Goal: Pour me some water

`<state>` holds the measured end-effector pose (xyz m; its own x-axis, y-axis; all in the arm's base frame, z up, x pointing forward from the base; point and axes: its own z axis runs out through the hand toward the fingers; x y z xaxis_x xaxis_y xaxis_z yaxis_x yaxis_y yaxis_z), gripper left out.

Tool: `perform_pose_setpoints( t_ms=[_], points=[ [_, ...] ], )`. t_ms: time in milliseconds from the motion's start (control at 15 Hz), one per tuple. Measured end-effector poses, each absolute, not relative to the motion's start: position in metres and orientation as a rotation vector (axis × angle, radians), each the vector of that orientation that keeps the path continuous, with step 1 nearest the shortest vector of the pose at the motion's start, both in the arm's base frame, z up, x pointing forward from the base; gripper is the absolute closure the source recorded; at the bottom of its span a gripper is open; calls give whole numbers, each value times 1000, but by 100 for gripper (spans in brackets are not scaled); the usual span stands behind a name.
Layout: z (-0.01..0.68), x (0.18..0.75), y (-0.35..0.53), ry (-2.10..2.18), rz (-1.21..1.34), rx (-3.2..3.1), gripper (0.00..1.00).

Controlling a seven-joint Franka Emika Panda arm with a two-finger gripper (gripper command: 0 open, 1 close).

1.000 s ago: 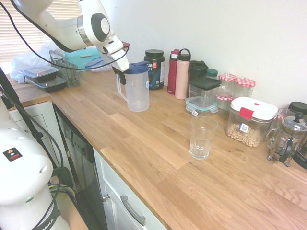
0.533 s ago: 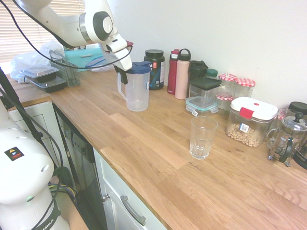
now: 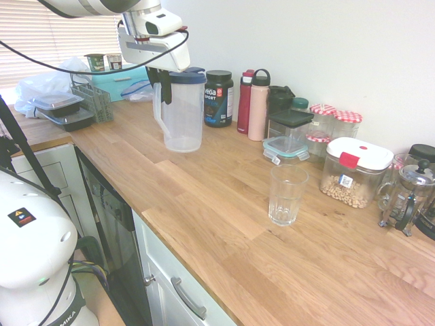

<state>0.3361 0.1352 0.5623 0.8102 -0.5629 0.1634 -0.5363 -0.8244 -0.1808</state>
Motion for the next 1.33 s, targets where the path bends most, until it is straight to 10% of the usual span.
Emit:
perform_pose_setpoints(
  t_ms=[1333],
  points=[
    [534, 258, -220, 390, 22, -3208, 100]
  ],
)
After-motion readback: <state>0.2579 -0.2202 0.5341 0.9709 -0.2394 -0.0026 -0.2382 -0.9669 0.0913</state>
